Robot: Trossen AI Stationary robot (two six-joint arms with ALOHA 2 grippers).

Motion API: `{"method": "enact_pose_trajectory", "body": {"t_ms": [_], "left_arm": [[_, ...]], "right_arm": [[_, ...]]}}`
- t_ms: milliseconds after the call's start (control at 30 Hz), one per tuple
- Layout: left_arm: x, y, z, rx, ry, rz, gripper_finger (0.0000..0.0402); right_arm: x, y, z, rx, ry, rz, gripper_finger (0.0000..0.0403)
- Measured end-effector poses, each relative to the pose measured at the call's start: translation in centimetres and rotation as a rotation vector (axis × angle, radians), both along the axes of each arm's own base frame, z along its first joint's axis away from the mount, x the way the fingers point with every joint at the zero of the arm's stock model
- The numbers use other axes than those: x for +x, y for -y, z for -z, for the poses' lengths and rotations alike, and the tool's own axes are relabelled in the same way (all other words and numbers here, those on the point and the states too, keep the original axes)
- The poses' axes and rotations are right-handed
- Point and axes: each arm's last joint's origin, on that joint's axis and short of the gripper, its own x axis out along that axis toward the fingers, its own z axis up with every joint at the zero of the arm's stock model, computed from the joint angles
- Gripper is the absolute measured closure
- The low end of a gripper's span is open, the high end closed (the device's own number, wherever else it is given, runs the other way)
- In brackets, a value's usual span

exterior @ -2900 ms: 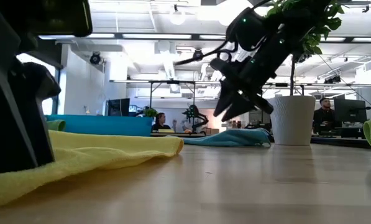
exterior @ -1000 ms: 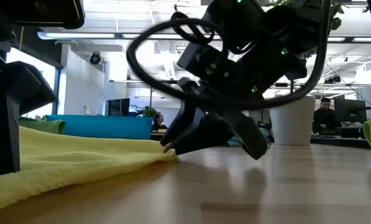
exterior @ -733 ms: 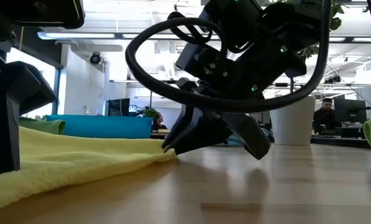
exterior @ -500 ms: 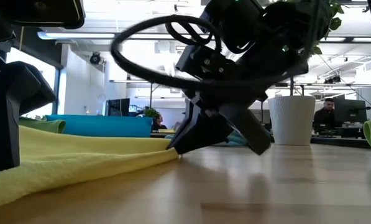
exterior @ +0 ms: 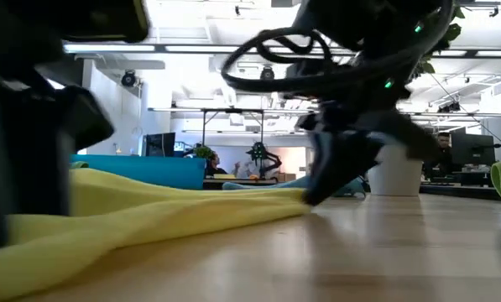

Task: Fold microfiber towels
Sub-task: Fold the yellow microfiber cloth

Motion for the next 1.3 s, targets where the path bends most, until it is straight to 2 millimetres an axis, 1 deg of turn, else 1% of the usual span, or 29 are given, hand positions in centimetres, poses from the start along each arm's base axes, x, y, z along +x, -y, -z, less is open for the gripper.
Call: {"method": "enact_pose_trajectory", "body": {"t_ms": [167,300,433,567,633,700,767,900,1000,1100,1167,1300], "left_arm": [[1.1,-1.0,-1.3,-0.002,0.035,0.019,0.0245],[2.5,-2.0,-2.3,-0.007,0.064,0.053,0.0245],[3.7,-3.1,-3.2,-0.022,0.082,0.059,0.0245],[4.4,-3.6,-3.7,-0.023,0.098,0.073,0.0245],[4.4,-3.8,-3.7,-0.036,0.088,0.08,0.0245],[4.3,-3.9,-3.6,-0.056,0.062,0.08,0.0245],[4.1,-3.9,-3.5,-0.066,0.03,0.079,0.0245],[3.7,-3.8,-3.2,-0.049,-0.008,0.084,0.0245],[3.7,-3.9,-3.2,-0.042,-0.01,0.08,0.0245],[3.6,-3.9,-2.9,-0.032,-0.028,0.075,0.0245],[3.6,-3.8,-2.9,-0.045,-0.028,0.068,0.0245],[3.1,-2.4,-3.1,-0.059,-0.01,0.107,0.0245]], "right_arm": [[-2.3,0.4,-1.3,0.021,-0.139,0.158,0.0402],[-4.0,-0.5,-1.9,0.096,-0.235,0.268,0.0402],[-5.5,-2.2,-2.4,0.193,-0.313,0.36,0.0403],[-6.8,-4.9,-2.4,0.351,-0.405,0.437,0.0402],[-7.2,-6.4,-2.4,0.403,-0.414,0.43,0.0402],[-7.5,-7.8,-2.5,0.437,-0.384,0.379,0.0402],[-7.4,-9.2,-2.8,0.477,-0.327,0.277,0.0402],[-6.6,-11.2,-3.6,0.514,-0.142,0.046,0.0402],[-6.1,-11.2,-3.8,0.449,-0.032,-0.011,0.0402],[-5.7,-10.5,-3.7,0.362,0.015,0.004,0.0402],[-5.4,-10.1,-3.7,0.345,0.028,0.025,0.0402],[-5.1,-9.6,-3.7,0.34,0.033,0.043,0.0402]]}}
